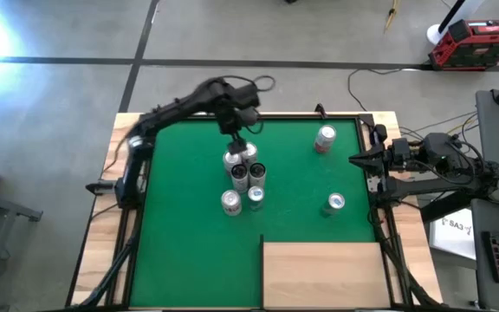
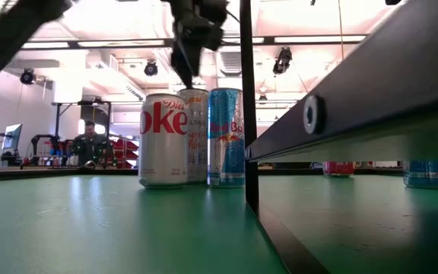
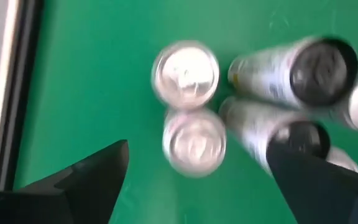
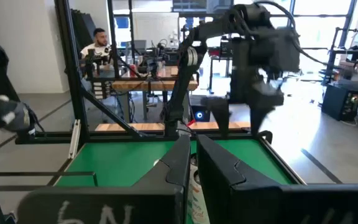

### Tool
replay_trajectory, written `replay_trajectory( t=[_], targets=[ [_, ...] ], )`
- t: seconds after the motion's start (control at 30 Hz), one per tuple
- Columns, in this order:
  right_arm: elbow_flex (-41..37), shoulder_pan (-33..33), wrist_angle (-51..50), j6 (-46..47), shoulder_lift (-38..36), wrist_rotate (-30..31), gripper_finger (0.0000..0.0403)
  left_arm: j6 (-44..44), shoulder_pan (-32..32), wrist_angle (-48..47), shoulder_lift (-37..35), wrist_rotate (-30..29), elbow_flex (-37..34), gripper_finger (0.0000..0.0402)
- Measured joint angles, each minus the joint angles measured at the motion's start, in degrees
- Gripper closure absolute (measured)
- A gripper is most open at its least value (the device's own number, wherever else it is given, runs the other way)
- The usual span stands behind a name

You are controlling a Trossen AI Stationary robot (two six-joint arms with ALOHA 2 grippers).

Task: Place canned beverage on shelf
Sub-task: Put the right blue soda can on the shelf

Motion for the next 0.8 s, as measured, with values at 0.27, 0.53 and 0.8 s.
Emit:
replay_trajectory(
  t=[0.27, 0.53, 0.8],
  targets=[
    [-0.02, 0.01, 0.00, 0.00, -0.02, -0.02, 0.0380, -4.37, 0.76, 1.01, -20.10, 0.11, -24.13, 0.0131],
    [-0.01, 0.01, 0.00, 0.00, -0.02, 0.00, 0.0380, -15.85, -1.75, 22.00, -44.71, 0.92, -55.57, 0.0224],
    [-0.02, 0.02, 0.00, 0.00, -0.01, -0.01, 0.0380, -19.91, -6.28, 56.71, -63.22, -6.12, -81.51, 0.0292]
  ],
)
